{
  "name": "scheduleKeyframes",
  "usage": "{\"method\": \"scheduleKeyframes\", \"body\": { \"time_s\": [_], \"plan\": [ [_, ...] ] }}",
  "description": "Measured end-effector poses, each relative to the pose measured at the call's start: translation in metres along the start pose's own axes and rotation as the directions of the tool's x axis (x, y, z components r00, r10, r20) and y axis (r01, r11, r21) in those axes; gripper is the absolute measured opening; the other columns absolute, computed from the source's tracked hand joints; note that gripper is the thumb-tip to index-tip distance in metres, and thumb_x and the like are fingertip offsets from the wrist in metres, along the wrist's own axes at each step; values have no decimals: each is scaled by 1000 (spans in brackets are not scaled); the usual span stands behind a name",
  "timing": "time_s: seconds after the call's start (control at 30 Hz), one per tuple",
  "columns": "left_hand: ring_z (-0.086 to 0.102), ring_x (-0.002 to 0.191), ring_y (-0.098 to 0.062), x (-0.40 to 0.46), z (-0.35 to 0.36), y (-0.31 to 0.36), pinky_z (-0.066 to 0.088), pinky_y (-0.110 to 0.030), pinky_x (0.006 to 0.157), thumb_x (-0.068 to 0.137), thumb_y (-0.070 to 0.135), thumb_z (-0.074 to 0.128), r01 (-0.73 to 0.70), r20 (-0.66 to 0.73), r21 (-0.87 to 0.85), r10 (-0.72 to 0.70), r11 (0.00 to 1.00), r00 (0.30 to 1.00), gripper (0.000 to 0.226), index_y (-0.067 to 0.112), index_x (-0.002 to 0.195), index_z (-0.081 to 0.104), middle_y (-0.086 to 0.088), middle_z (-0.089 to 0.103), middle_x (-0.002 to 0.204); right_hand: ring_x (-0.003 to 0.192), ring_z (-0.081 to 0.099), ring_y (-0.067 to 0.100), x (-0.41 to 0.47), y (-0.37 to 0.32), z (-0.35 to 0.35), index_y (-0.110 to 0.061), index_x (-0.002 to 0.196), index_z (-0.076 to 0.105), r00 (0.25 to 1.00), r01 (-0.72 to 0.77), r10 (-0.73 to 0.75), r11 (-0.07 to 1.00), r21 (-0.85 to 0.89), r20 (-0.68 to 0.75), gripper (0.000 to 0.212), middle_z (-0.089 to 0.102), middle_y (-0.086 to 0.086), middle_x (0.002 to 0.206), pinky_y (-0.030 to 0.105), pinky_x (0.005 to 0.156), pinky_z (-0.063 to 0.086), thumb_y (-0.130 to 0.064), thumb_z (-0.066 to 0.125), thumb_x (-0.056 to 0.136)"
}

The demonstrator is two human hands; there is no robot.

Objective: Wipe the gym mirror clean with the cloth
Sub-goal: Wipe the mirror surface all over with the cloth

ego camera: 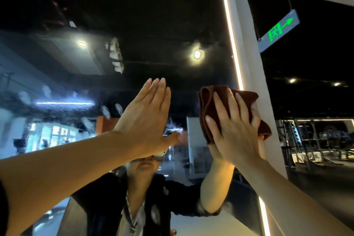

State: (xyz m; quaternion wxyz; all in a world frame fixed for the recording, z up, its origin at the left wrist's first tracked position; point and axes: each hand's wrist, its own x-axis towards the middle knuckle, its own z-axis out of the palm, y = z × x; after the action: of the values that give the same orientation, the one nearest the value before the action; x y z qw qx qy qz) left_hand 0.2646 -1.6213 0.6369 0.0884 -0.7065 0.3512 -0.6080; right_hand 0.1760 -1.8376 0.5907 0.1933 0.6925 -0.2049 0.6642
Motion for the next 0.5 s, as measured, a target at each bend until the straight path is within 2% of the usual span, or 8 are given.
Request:
{"method": "scheduleKeyframes", "body": {
  "time_s": [0.07,0.1,0.17,0.27,0.33,0.43,0.5],
  "plan": [
    [-22,150,-36,-1,0,2,-14,-48,122,79,76,-7,8,6,-2,-8,1000,1000,104,-4,141,-29,-27,-26,158,143,33,35,-11,-20,1,-19,144,46,991,-121,124,991,51,-46,53,44,15,151,58,113,26,-48,24,105],
    [-21,150,-37,-1,1,4,-13,-48,122,80,76,-6,13,2,-2,-13,1000,1000,104,-5,141,-29,-27,-25,158,142,34,36,-22,-31,2,-19,139,50,991,-114,118,991,73,-56,51,46,15,150,57,113,25,-46,25,105],
    [-19,150,-39,-1,3,8,-13,-48,122,82,76,-5,30,-11,-3,-30,1000,999,105,-7,142,-27,-29,-23,159,142,36,35,-48,-41,2,-21,136,51,999,13,-9,996,89,-50,48,48,12,149,53,115,23,-46,24,105],
    [-16,151,-39,0,3,11,-14,-50,122,84,78,-2,65,-14,-33,-66,997,998,107,-6,149,-18,-30,-18,160,147,32,33,-55,-21,-6,-26,152,36,978,200,-204,976,81,43,56,41,8,156,53,117,22,-54,20,106],
    [-10,152,-39,-3,2,11,-12,-53,122,86,76,7,54,-48,-107,-59,993,997,103,0,155,-6,-28,-11,162,148,30,33,-43,1,-6,-24,156,27,989,128,-128,992,16,75,61,37,11,158,58,116,24,-57,17,105],
    [3,153,-38,-20,10,16,0,-57,122,87,70,19,-71,-183,-177,38,982,982,95,5,157,17,-25,6,164,145,31,39,-33,9,-8,-15,146,40,994,-98,98,995,-1,51,59,42,19,152,64,115,26,-50,15,106],
    [10,152,-36,-37,22,27,9,-60,120,84,69,31,-171,-260,-170,123,971,958,95,5,154,26,-23,15,163,145,32,40,-53,-7,-7,-12,141,45,997,-82,81,996,33,13,54,44,21,150,62,117,23,-45,20,106]
  ]
}}
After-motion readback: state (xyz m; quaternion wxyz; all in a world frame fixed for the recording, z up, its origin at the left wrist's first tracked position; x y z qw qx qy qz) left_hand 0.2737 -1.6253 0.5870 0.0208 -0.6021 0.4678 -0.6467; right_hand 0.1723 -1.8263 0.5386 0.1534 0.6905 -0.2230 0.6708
